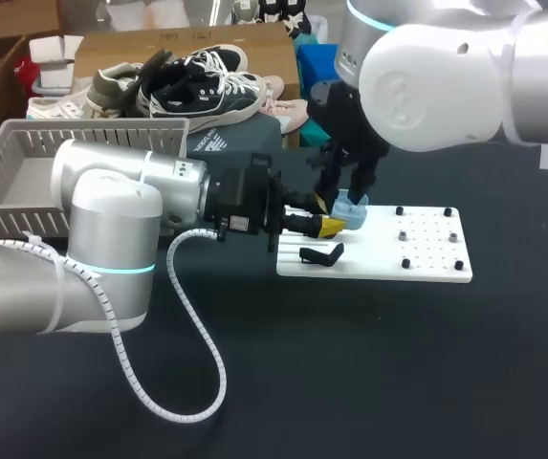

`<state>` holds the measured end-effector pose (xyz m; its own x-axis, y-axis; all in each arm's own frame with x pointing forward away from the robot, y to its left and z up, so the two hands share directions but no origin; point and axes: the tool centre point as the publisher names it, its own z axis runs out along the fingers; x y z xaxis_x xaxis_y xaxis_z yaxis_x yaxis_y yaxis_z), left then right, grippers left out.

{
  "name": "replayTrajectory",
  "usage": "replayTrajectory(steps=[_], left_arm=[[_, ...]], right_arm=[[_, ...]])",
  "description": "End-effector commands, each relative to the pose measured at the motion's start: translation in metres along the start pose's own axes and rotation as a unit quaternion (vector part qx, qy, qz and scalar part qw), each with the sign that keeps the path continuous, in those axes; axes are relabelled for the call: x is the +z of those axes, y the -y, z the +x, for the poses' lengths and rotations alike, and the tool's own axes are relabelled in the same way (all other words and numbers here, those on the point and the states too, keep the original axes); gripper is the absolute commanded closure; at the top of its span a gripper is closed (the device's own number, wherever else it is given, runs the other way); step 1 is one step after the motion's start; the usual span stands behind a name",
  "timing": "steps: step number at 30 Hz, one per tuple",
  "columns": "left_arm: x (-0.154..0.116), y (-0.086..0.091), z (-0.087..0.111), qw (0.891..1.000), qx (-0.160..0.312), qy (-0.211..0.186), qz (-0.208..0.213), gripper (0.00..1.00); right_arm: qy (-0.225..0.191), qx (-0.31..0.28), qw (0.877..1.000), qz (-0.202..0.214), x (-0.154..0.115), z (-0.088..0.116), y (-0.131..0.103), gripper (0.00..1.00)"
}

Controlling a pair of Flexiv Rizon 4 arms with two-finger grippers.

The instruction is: Pick up each earbud case from the left stands, insert the matching earbuds, close the lid, and place the case in the box.

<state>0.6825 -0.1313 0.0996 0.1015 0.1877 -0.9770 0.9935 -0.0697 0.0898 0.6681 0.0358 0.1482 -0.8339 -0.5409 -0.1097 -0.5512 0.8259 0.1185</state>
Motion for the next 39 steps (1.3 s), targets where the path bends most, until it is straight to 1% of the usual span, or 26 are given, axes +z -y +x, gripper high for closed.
replayTrajectory(steps=[1,2,5,7,8,9,15,18,24,28,31,32,36,39], left_arm=[[0.000,0.001,0.000,1.000,0.001,0.000,-0.002,1.00],[0.000,0.001,0.000,1.000,0.001,0.000,-0.002,1.00],[0.000,0.001,0.000,1.000,0.001,0.000,-0.002,1.00],[0.000,0.001,0.000,1.000,0.001,0.000,-0.002,1.00],[0.000,0.001,0.000,1.000,0.001,0.000,-0.002,1.00],[0.000,0.001,0.000,1.000,0.001,0.000,-0.002,1.00],[0.000,0.001,0.000,1.000,0.001,0.000,-0.002,1.00],[0.000,0.001,0.000,1.000,0.001,0.000,-0.002,1.00],[0.000,0.001,0.000,1.000,0.001,0.000,-0.002,1.00],[0.000,0.001,0.000,1.000,0.001,0.000,-0.002,1.00],[0.000,0.001,0.000,1.000,0.001,0.000,-0.002,1.00],[0.000,0.001,0.000,1.000,0.001,0.000,-0.002,1.00],[0.000,0.001,0.000,1.000,0.001,0.000,-0.002,1.00],[0.000,0.001,0.000,1.000,0.001,0.000,-0.002,1.00]], right_arm=[[0.004,-0.002,1.000,-0.001,-0.010,0.005,-0.004,0.45],[0.008,-0.003,1.000,-0.003,-0.013,0.006,-0.004,0.42],[0.018,0.005,1.000,-0.008,-0.021,0.009,-0.001,0.25],[0.023,0.017,1.000,-0.005,-0.026,0.010,0.004,0.17],[0.024,0.024,0.999,-0.003,-0.027,0.009,0.008,0.05],[0.025,0.034,0.999,0.000,-0.028,0.009,0.013,0.00],[0.027,0.117,0.993,0.020,-0.028,0.000,0.042,0.00],[0.036,0.144,0.989,0.020,-0.028,-0.005,0.054,0.00],[0.040,0.163,0.985,0.026,-0.027,-0.015,0.070,0.00],[0.034,0.174,0.984,0.030,-0.019,-0.023,0.082,0.00],[0.031,0.177,0.983,0.029,-0.013,-0.027,0.085,0.00],[0.032,0.181,0.982,0.037,-0.011,-0.028,0.086,0.00],[0.028,0.181,0.983,0.032,-0.002,-0.032,0.090,0.00],[0.025,0.184,0.982,0.031,0.003,-0.032,0.091,0.00]])
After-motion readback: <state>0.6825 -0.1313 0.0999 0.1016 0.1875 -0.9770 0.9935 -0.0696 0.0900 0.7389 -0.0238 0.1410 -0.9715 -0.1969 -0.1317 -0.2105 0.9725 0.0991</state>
